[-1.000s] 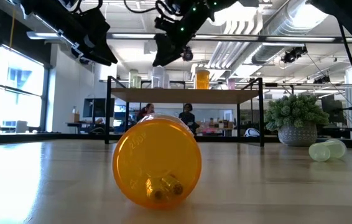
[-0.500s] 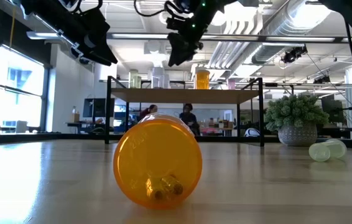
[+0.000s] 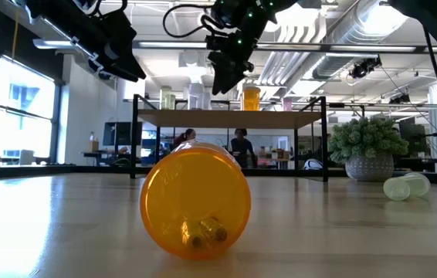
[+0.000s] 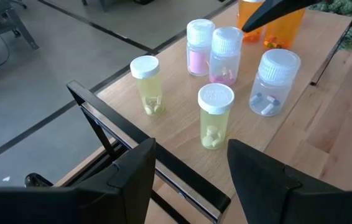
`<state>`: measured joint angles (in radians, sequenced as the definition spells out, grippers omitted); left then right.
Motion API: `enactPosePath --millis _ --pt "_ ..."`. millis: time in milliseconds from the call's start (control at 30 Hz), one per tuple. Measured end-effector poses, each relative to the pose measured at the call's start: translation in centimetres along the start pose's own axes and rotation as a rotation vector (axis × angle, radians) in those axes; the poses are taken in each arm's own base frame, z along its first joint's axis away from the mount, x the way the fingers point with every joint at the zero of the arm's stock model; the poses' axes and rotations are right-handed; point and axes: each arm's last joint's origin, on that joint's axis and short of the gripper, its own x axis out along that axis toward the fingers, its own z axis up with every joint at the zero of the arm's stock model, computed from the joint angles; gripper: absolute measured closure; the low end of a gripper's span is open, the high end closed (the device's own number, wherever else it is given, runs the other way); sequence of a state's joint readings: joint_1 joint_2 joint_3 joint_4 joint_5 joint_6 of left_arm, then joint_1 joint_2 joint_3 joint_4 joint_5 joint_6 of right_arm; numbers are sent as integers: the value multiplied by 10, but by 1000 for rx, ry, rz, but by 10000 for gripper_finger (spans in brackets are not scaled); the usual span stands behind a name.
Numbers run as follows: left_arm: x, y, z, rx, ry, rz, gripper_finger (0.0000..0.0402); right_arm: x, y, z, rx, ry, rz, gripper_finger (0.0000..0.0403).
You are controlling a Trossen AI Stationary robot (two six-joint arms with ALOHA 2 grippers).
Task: Pick and place medicine bottles onto shelf by color
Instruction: Adjust the pill bottles on the shelf, then put the orange pill bottle aligned with the other orange pill bottles on the shelf
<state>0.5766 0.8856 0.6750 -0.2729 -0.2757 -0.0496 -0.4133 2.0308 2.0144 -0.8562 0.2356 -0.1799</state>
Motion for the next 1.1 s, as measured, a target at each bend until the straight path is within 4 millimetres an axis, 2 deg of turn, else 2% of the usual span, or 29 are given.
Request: enactPosePath --millis 267,867,1100 --pt "0 0 0 0 0 -1 211 10 2 -1 3 9 1 146" --pt "0 0 0 0 0 -1 211 9 4 0 -13 -2 1 146" --pt "0 0 0 0 0 -1 211 -7 11 3 -22 -12 0 146"
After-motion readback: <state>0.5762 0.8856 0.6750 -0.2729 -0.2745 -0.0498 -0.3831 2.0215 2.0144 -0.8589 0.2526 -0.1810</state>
